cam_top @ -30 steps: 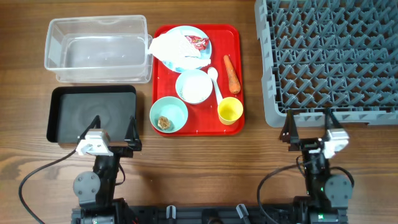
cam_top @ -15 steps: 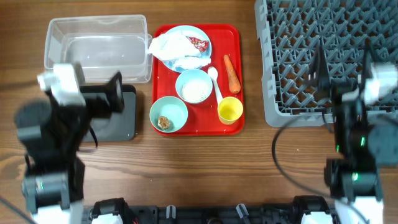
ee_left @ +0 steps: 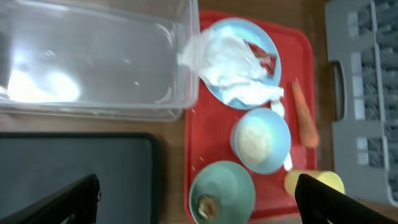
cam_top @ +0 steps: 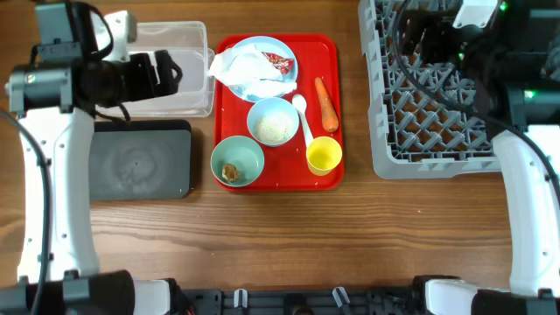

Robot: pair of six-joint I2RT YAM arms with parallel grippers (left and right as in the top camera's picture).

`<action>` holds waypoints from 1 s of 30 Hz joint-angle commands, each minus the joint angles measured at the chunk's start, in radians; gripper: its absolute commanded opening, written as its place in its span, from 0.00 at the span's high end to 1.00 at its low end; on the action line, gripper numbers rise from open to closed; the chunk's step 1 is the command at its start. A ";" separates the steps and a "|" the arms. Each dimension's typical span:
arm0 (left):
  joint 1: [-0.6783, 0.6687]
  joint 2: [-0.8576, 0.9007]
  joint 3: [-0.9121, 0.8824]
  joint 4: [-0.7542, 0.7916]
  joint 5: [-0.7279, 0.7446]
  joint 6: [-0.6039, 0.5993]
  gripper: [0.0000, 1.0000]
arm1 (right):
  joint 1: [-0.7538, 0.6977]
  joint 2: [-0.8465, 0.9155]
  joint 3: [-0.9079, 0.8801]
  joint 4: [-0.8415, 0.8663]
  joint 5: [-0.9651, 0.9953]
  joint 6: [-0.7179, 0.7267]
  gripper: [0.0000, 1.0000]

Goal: Sort waste into correct bins and load items into the dishwasher rack

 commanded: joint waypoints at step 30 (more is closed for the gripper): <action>-0.676 0.405 -0.406 0.145 -0.270 -0.333 0.96 | 0.006 0.028 0.023 -0.087 0.080 0.022 0.00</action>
